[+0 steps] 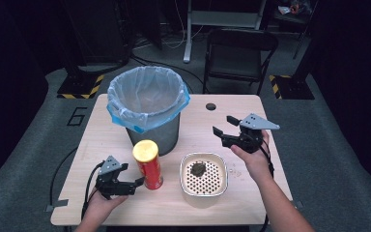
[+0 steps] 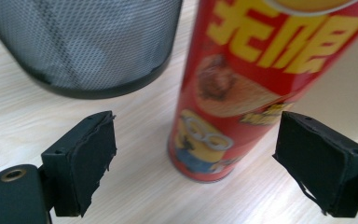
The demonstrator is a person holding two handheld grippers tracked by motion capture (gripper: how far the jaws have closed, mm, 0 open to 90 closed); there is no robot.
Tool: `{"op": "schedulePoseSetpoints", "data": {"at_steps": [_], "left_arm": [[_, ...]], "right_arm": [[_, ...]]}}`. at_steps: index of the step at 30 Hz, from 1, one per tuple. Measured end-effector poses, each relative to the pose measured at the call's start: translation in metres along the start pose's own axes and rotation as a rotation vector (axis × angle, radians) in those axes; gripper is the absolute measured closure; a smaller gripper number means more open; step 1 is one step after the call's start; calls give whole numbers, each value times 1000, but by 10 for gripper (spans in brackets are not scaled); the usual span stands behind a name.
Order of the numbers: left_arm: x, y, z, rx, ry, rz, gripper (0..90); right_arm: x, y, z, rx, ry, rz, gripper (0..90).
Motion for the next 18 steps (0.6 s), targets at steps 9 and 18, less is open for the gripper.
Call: {"op": "schedulePoseSetpoints", "data": {"at_steps": [9,18], "left_arm": [[0,-10,9,-17,-27,-10,117],[5,-18,14,-37,-51,-4,118]], "right_arm": [[-5,6,3,-11,-27,3,313],[-12,10,5,-17,-30,-2,313]]}}
Point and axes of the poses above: each handheld gripper's, and its own axes: y roughly backward along the jaws, x roughly out of its top, z roughly to its right, the point moved 2 cm from there along -y, roughly forward along the jaws, and after that the axes turned 7 degrees about x, right-handed, at the moved point
